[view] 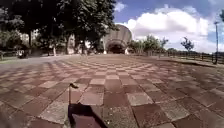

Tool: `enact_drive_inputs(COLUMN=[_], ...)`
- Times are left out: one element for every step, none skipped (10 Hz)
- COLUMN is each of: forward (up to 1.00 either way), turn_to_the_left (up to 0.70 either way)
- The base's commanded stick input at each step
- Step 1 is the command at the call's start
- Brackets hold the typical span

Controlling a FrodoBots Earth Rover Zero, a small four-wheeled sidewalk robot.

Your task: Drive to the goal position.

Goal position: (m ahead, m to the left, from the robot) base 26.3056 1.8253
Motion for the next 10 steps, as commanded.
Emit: enact_drive_inputs(forward=[1.00,1.00,1.00,1.00,1.00,1.00,1.00,1.00,1.00,1.00], turn_to_the_left=[0.00,0.00,0.00,0.00,0.00,0.00,0.00,0.00,0.00,0.00])
